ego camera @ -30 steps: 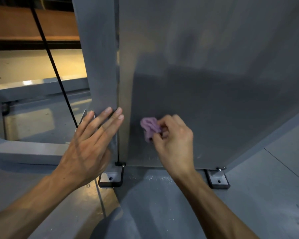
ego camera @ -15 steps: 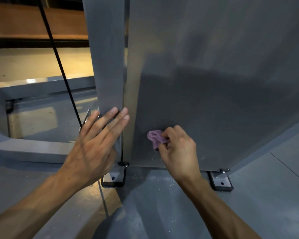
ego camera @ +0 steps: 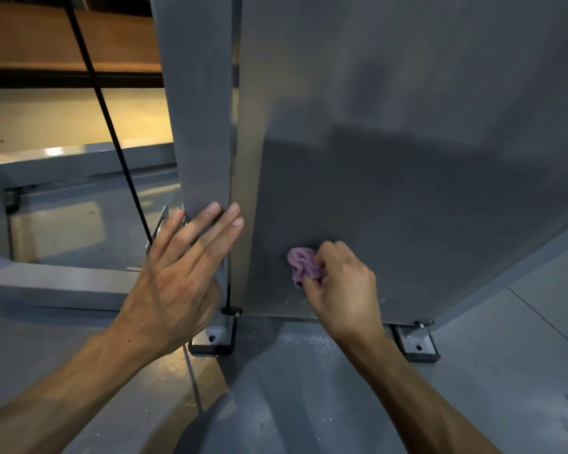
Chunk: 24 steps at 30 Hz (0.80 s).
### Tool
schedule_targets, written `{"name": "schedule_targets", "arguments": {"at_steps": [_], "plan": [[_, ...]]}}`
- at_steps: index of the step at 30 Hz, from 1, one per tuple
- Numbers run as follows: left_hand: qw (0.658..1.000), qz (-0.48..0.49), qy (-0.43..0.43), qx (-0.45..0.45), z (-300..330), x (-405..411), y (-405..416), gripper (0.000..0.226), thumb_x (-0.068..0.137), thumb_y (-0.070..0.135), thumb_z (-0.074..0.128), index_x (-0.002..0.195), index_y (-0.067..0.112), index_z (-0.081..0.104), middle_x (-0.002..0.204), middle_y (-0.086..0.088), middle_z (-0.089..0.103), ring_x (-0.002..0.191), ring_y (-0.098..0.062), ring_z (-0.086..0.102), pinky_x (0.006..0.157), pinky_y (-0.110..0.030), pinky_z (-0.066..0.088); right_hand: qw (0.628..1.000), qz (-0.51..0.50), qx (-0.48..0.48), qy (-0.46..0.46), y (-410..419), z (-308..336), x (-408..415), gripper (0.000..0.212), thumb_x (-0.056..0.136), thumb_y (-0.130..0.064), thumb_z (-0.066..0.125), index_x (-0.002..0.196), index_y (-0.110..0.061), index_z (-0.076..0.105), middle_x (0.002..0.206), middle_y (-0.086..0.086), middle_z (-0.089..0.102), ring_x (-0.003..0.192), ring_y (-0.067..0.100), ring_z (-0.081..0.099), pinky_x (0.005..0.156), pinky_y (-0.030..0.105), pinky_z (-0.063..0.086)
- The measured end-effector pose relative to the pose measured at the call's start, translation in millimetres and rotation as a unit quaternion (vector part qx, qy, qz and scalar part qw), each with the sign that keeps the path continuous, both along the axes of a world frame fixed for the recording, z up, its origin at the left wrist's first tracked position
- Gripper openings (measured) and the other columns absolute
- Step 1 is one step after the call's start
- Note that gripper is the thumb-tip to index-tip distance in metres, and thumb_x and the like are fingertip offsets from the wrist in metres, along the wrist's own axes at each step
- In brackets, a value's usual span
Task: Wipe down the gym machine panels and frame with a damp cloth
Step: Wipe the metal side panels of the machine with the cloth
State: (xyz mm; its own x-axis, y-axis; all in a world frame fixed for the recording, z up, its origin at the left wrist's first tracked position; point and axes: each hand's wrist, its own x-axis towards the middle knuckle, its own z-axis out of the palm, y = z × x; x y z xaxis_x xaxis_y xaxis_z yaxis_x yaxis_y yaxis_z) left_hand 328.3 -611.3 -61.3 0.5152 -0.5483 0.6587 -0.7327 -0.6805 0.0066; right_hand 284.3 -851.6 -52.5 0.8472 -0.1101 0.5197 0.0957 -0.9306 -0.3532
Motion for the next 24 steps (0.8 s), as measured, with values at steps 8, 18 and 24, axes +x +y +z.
{"name": "schedule_targets", "arguments": {"at_steps": [8, 18, 24], "plan": [[1.000, -0.001, 0.006, -0.001, -1.4, -0.9, -1.8, 0.074, 0.086, 0.004, 0.045, 0.159, 0.002, 0.030, 0.168, -0.012, 0.029, 0.158, -0.030, 0.022, 0.126, -0.058, 0.020, 0.989, 0.023, 0.074, -0.128, 33.4, 60.0, 14.2, 0.027, 0.074, -0.006, 0.075, 0.077, -0.015, 0.050, 0.076, -0.004, 0.051, 0.059, 0.015, 0.044, 0.053, 0.025, 0.034], [1.000, 0.001, -0.009, -0.006, -2.9, 0.7, -2.1, 0.074, 0.086, 0.003, 0.046, 0.159, 0.004, 0.031, 0.168, -0.010, 0.029, 0.158, -0.030, 0.023, 0.124, -0.060, 0.022, 1.000, -0.011, -0.017, -0.016, -0.6, -11.7, 0.7, 0.058, 0.070, -0.012, 0.085, 0.081, -0.026, 0.029, 0.073, -0.002, 0.050, 0.049, 0.029, 0.053, 0.044, 0.033, 0.038], [1.000, 0.006, -0.002, -0.002, -5.1, 0.5, -5.1, 0.078, 0.083, 0.003, 0.050, 0.159, 0.003, 0.032, 0.168, -0.012, 0.029, 0.158, -0.031, 0.021, 0.125, -0.060, 0.019, 0.993, 0.010, 0.045, -0.110, 30.8, 43.2, 12.4, 0.040, 0.074, -0.009, 0.080, 0.081, -0.020, 0.042, 0.076, -0.002, 0.053, 0.053, 0.024, 0.049, 0.050, 0.028, 0.033]]}}
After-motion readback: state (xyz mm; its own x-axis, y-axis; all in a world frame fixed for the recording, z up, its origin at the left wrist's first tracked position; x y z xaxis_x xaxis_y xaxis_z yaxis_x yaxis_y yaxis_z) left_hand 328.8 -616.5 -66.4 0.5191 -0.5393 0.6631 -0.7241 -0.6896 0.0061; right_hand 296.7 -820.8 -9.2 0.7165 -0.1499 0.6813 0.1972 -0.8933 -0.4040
